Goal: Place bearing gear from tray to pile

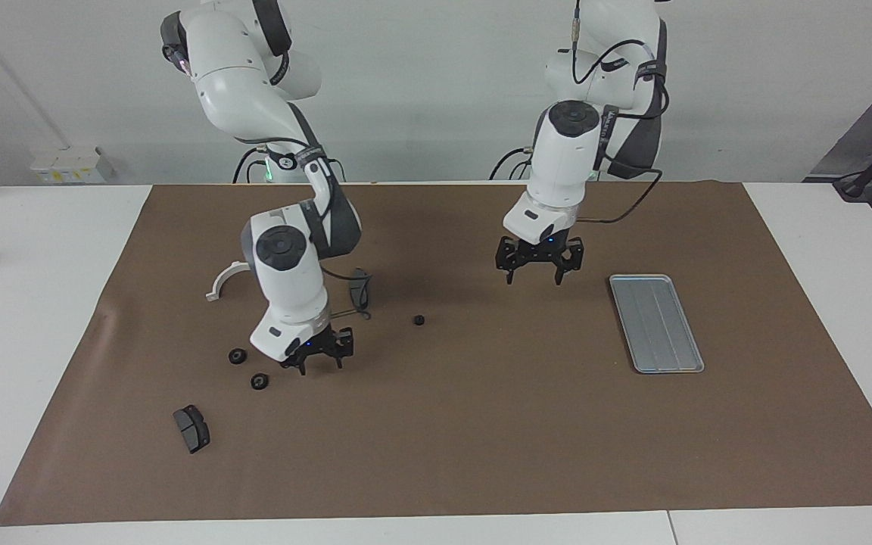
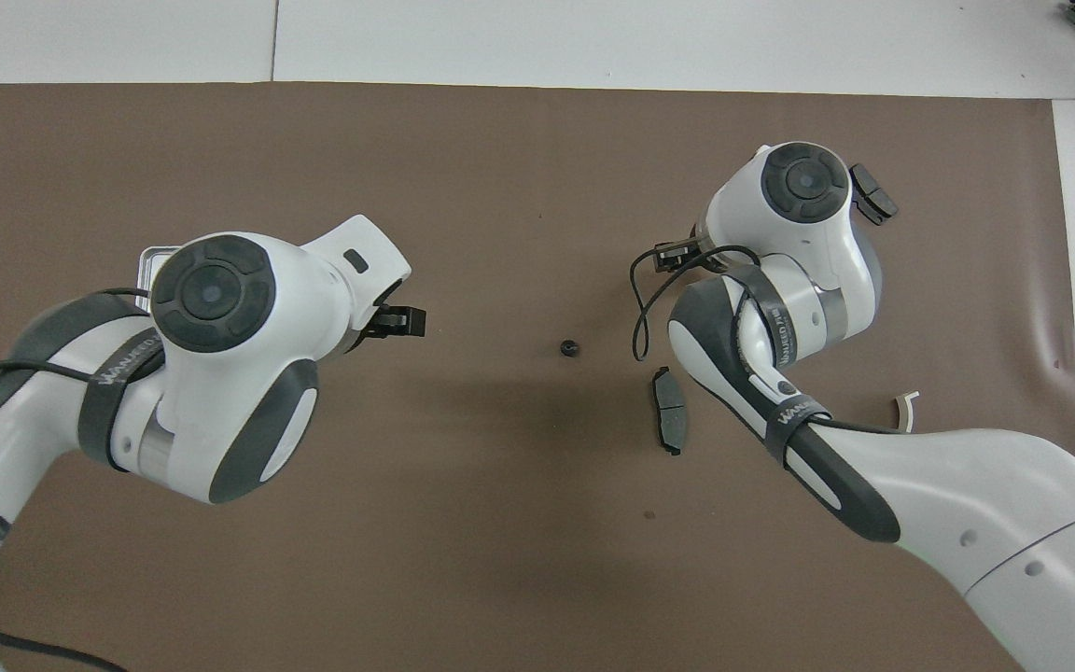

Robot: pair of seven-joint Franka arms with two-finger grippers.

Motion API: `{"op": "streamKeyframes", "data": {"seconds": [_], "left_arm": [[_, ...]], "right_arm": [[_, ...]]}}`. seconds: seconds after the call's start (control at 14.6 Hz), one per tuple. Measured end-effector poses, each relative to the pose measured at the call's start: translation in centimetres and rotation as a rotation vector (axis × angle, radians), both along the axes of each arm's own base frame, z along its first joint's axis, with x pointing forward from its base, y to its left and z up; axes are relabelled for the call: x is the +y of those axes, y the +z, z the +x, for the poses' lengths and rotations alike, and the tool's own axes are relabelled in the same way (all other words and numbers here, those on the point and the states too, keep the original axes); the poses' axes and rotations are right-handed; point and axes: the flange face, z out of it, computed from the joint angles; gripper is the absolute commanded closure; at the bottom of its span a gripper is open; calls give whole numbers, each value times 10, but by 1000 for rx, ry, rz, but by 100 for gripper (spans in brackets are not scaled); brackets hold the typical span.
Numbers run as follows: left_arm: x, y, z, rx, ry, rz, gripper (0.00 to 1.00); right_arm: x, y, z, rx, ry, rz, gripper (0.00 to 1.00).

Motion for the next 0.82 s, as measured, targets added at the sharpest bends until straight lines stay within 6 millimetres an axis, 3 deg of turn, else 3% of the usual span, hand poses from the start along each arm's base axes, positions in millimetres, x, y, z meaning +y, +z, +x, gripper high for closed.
{"op": "streamKeyframes", "data": {"seconds": [0.27,0.48,0.62,0.82], "left_arm": [[102,53,7,4,-34,20,0],[168,102,5,-22,-70,31,0],[186,135,8,-43,-70,36,0],[195,174,19,-30,-46,28,0]], "right_arm": [[82,5,-30,-4,-84,36,31],[108,4,-43,4,-118,51,31],[119,-1,-51,11,-136,62,31],[134,-14,-66,14,-157,73,34]]}}
